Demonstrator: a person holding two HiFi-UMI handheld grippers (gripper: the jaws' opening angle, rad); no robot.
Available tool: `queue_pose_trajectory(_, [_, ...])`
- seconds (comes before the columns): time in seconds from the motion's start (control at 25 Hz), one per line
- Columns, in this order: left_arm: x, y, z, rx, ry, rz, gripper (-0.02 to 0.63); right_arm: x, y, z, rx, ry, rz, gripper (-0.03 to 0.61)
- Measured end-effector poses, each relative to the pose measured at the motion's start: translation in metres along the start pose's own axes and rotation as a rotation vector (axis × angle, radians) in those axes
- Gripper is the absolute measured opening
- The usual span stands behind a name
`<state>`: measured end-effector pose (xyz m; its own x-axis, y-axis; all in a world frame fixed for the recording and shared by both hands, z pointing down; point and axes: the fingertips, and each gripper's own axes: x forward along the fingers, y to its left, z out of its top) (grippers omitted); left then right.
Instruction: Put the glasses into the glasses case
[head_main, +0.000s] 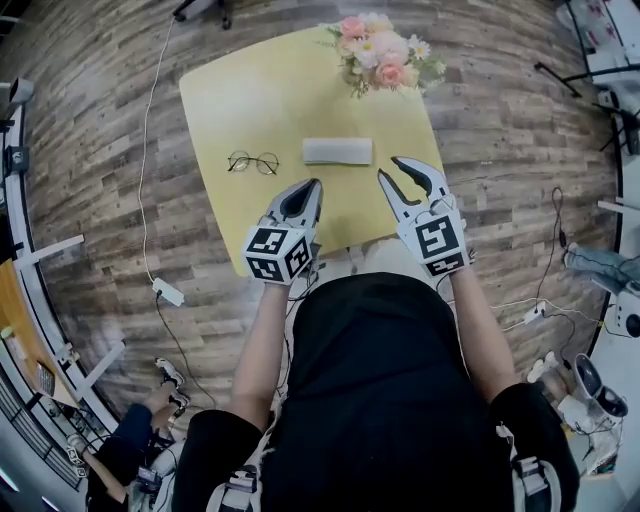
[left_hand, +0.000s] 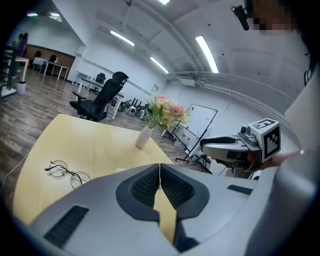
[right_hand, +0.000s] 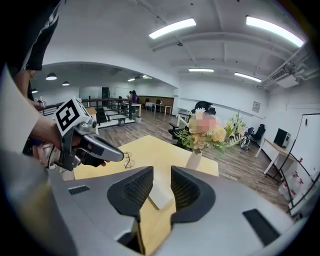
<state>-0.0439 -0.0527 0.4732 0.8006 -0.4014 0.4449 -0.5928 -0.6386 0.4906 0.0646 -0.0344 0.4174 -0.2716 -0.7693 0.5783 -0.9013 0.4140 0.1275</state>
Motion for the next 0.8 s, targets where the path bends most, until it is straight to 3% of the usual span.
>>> queue_pose_trajectory(0.52, [0.039,0.040,-0.031,-0.032,0.087,0.050,0.025,0.078,0.005,-0.051,-0.090,0.137,0.104,0.202])
queue_pose_trajectory(0.8, [0.067,0.053,-0.046,-0.056,0.131,0.097,0.025,0.115,0.002,-0.086,-0.206,0.202,0.164,0.253])
